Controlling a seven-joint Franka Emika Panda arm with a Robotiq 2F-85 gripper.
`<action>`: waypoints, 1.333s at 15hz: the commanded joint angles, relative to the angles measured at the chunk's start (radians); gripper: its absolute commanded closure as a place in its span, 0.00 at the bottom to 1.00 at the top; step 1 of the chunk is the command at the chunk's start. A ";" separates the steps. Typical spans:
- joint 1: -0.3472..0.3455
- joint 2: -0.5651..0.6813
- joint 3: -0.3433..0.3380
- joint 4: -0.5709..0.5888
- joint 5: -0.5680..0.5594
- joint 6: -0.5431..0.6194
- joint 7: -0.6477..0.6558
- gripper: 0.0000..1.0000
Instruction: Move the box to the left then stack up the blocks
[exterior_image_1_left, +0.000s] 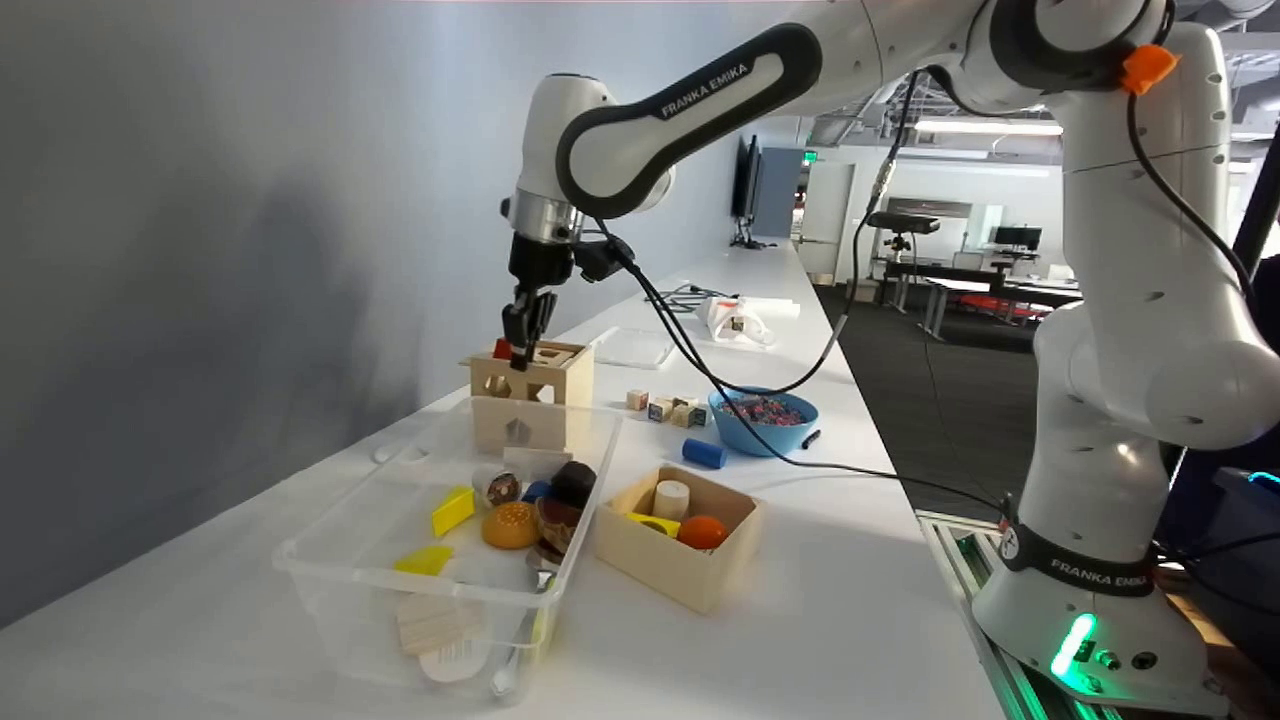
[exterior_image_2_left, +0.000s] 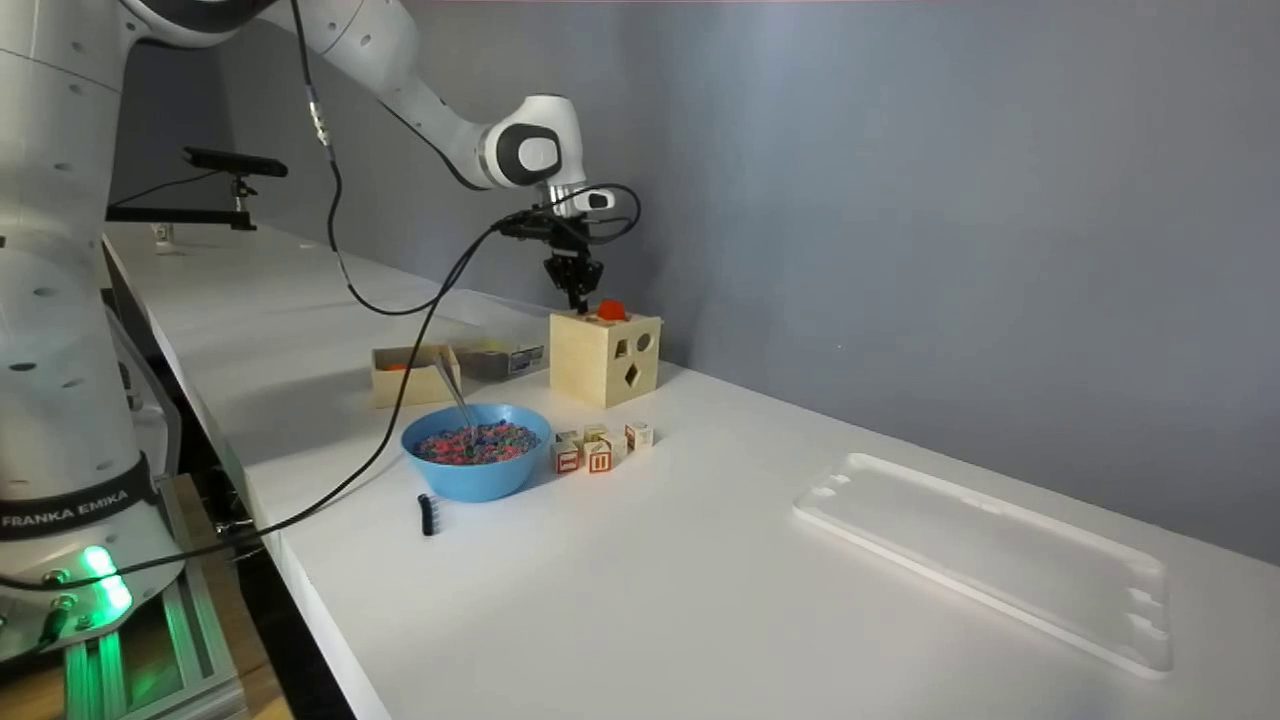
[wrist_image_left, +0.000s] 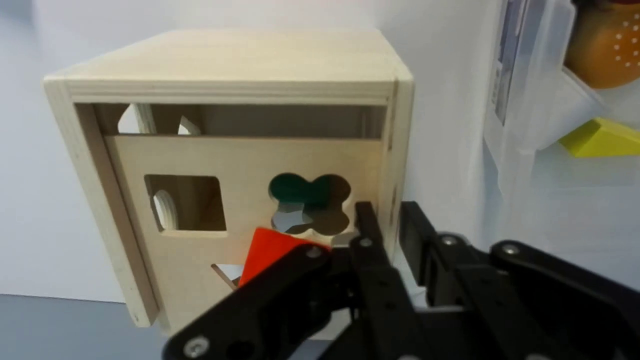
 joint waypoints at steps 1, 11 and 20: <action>0.015 -0.017 -0.013 0.020 -0.030 -0.031 0.064 0.49; -0.074 -0.284 -0.094 -0.166 0.008 -0.198 0.069 0.00; -0.196 -0.239 -0.216 -0.241 0.030 -0.191 -0.015 0.00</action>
